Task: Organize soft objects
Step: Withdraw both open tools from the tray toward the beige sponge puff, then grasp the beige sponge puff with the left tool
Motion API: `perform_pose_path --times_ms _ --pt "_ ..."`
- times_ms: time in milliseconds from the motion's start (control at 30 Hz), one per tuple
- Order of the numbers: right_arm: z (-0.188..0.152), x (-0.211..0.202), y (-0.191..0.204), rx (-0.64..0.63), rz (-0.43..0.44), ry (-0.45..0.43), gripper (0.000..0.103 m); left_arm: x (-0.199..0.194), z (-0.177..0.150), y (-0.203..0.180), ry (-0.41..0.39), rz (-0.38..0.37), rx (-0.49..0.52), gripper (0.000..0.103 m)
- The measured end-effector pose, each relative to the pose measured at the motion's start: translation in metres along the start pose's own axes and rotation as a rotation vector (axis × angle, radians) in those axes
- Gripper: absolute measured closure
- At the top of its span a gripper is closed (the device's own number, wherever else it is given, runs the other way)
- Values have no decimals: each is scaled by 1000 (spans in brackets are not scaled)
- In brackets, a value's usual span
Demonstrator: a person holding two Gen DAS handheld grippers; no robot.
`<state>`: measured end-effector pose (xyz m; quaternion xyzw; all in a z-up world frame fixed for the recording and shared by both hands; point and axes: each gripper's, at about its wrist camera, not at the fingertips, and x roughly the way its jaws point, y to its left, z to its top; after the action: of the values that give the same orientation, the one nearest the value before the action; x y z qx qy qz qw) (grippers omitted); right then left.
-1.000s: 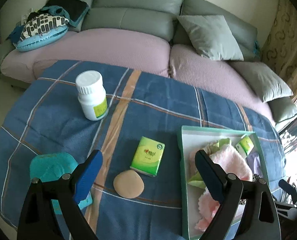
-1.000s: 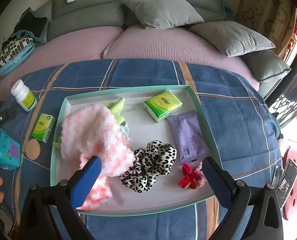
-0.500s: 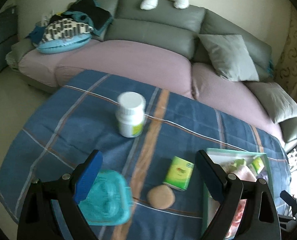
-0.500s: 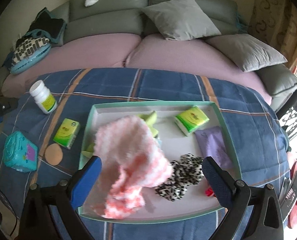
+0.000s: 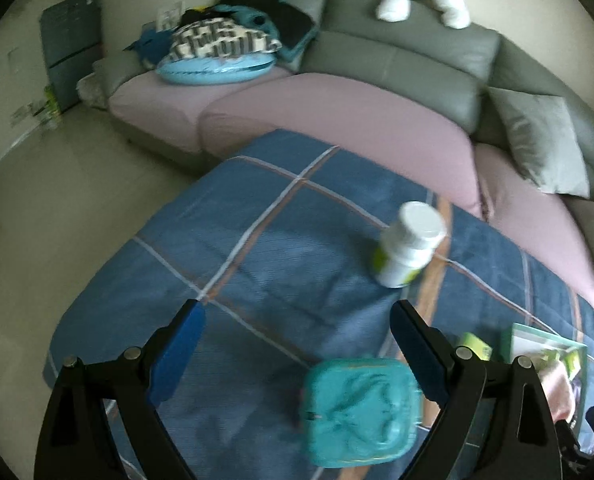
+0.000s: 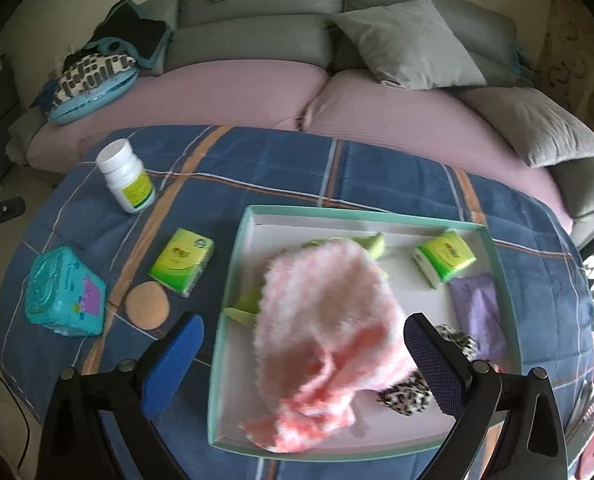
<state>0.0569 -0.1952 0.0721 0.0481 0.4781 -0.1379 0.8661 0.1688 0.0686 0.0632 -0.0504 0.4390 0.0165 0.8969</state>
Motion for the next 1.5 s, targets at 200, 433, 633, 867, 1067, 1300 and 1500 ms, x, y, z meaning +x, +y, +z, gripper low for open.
perform_pose_path --times_ms 200,433,633,867,1067,1300,1500 --pt "6 13 26 -43 31 2 1 15 5 9 47 -3 -9 9" --pt "10 35 60 -135 81 19 2 31 12 3 106 -21 14 9" --pt "17 53 69 -133 112 45 4 36 14 -13 115 -40 51 9" --pt "29 60 51 -73 118 64 9 37 9 -51 144 -110 144 9" --pt "44 57 25 -56 61 75 9 44 6 -99 223 -207 323 9" --pt "63 59 0 -64 37 115 12 56 -11 -147 357 -246 585 10" --pt "69 56 -11 -105 -9 135 14 70 -37 -171 508 -258 718 11"
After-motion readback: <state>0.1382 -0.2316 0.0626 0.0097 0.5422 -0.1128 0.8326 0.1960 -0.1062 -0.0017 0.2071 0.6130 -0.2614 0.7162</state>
